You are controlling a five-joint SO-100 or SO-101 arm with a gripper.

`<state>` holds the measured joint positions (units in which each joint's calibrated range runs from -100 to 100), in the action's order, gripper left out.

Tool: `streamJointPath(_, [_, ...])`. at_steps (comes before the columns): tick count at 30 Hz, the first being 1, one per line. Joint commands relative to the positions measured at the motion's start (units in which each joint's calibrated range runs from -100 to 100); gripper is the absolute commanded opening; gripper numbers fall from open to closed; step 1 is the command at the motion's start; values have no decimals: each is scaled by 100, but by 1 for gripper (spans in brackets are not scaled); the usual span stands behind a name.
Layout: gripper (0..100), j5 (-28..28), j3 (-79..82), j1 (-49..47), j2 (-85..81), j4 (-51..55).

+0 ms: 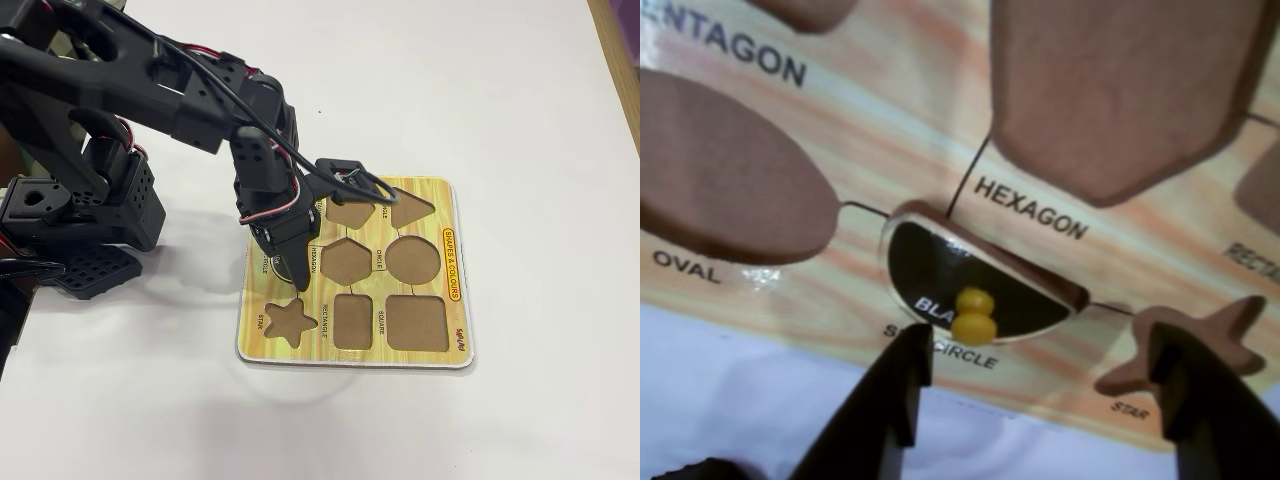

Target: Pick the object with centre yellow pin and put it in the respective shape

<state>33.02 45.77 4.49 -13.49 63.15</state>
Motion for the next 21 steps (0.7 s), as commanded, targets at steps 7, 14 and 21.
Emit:
streamJointPath(7, [25, -23, -27, 0, -1061, 11])
streamJointPath(14, [26, -18, -36, -58, -1496, 3])
streamJointPath(21, [25, 657, -36, -68, -1957, 3])
